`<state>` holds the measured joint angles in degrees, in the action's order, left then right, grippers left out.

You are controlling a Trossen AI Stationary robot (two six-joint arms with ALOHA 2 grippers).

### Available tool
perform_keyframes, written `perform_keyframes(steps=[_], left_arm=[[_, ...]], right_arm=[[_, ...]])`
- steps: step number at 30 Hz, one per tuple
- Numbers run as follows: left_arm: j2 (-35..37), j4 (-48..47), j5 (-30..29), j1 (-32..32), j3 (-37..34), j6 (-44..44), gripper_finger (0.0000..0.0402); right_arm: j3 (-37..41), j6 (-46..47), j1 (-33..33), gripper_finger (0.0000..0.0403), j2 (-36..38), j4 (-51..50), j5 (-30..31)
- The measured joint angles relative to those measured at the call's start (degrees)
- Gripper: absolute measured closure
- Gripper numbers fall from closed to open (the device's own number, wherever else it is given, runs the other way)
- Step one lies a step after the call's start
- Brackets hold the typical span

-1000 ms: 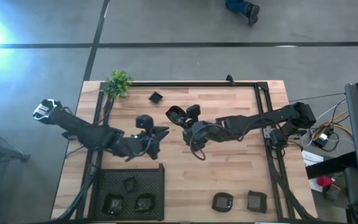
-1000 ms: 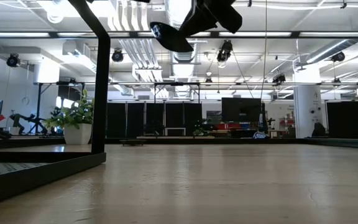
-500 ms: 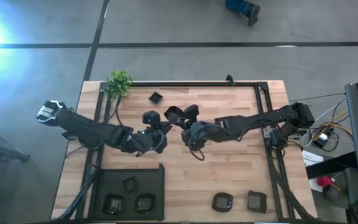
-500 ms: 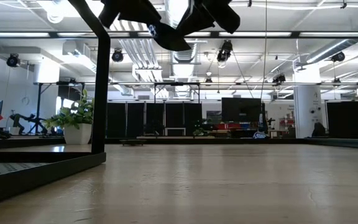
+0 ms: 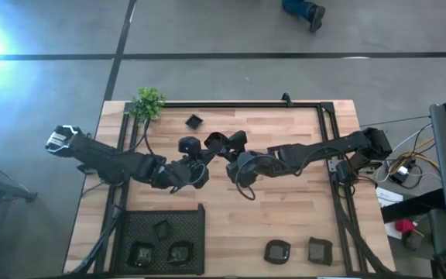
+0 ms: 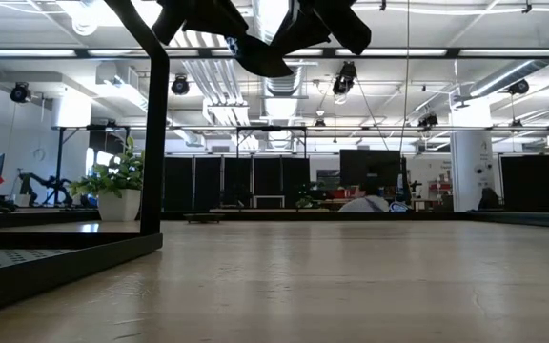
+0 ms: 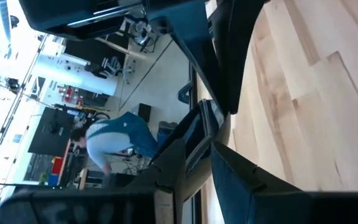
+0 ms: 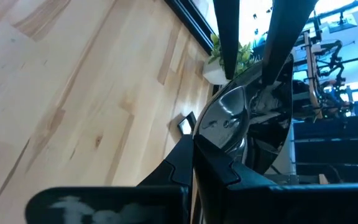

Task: Pick & Place Mini shaped plates
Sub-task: Stack the leaf shaped plate on top of the leaf shaped plate on the shelf

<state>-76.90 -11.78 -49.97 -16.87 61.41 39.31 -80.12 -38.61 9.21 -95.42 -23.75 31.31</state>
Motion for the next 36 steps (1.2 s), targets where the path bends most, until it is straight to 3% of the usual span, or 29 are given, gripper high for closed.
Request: perform_keyframes(steps=[5, 31, 36], left_arm=[[0.0, -2.2, 2.9, 0.6, 0.1, -0.3, 0.0325], [-0.1, -6.5, 4.4, 3.7, 0.1, -4.7, 0.0326], [-0.3, -7.2, 5.7, 3.7, 0.1, -4.4, 0.0348]], right_arm=[[0.0, -0.6, 0.0, 0.0395, 0.0, 0.0, 0.0], [0.1, -3.0, 0.0, 0.0395, 0.0, 0.0, 0.0], [0.1, -3.0, 0.0, 0.0395, 0.0, 0.0, 0.0]])
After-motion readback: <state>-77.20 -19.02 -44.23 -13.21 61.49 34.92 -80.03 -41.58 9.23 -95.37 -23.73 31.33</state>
